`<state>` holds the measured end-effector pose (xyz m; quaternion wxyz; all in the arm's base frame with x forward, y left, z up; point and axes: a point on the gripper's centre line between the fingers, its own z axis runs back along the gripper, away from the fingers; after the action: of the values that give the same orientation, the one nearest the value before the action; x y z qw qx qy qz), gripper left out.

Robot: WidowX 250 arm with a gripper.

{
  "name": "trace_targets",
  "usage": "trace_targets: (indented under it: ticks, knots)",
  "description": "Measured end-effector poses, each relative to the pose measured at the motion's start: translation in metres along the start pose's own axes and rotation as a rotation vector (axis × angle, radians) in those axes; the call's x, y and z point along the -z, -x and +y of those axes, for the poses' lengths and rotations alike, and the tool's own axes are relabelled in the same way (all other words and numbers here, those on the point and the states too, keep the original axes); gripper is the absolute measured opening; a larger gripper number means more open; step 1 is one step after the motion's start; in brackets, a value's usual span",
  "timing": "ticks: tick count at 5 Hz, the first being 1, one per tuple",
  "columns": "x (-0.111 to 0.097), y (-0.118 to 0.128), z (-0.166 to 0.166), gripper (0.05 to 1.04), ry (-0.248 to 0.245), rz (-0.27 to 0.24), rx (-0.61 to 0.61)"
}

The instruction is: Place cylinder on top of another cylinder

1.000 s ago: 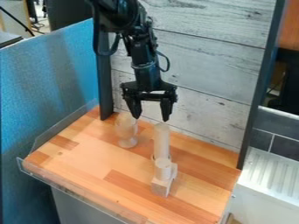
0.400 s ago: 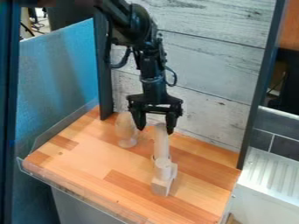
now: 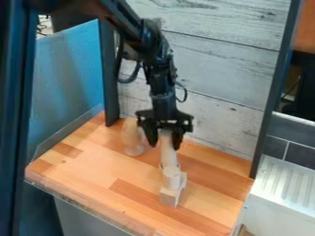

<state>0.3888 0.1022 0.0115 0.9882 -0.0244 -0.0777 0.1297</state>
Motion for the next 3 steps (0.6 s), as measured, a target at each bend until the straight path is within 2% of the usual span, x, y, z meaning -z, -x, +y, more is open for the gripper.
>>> trace_targets:
  ticks: [1, 2, 3]
  knots:
    - [0.003, -0.002, 0.000, 0.593, 0.007, -0.009, -0.004]
    - [0.000, 0.001, 0.005, 0.593, 0.044, 0.006, -0.022]
    - [-0.037, 0.006, 0.004, 0.592, 0.093, -0.036, -0.010]
